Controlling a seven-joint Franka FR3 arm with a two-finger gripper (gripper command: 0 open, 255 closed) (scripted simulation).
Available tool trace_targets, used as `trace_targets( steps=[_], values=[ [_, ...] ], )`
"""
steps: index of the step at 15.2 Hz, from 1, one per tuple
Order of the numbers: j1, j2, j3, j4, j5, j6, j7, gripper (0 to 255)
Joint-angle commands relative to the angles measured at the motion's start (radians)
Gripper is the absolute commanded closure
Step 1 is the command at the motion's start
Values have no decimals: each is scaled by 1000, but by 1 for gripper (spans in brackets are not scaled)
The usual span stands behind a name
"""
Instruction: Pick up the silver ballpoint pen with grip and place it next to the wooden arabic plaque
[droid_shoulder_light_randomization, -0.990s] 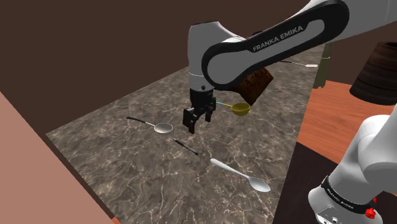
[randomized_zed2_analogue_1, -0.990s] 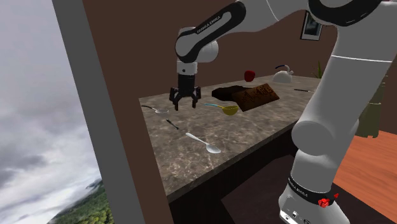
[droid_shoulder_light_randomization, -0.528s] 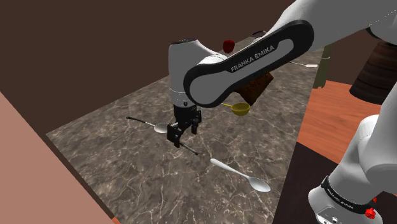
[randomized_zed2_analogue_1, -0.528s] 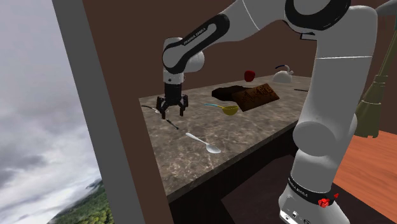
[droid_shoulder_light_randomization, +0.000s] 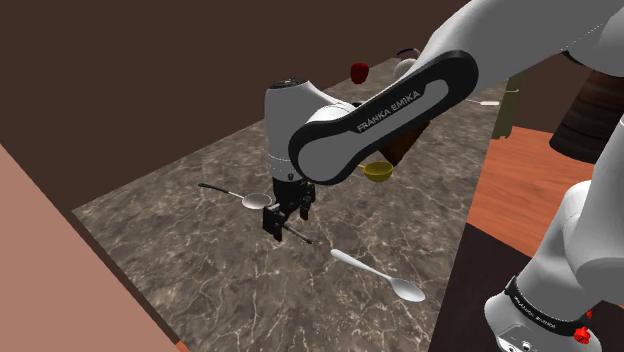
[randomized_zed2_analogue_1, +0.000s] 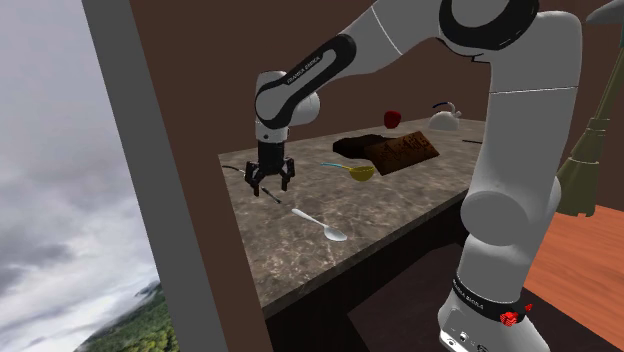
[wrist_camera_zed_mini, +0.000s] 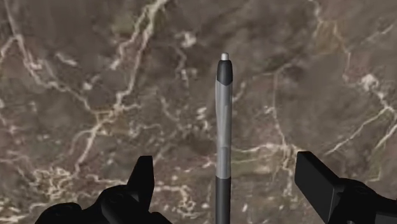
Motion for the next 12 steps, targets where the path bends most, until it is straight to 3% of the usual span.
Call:
trace_targets(
  steps=[1,5,6,12],
  values=[
    [0,1,0,-1,0,2,0,0],
    [0,1,0,-1,0,2,0,0],
    [0,1,0,-1,0,2,0,255],
    [1,0,0,0,0,0,1,255]
  ],
)
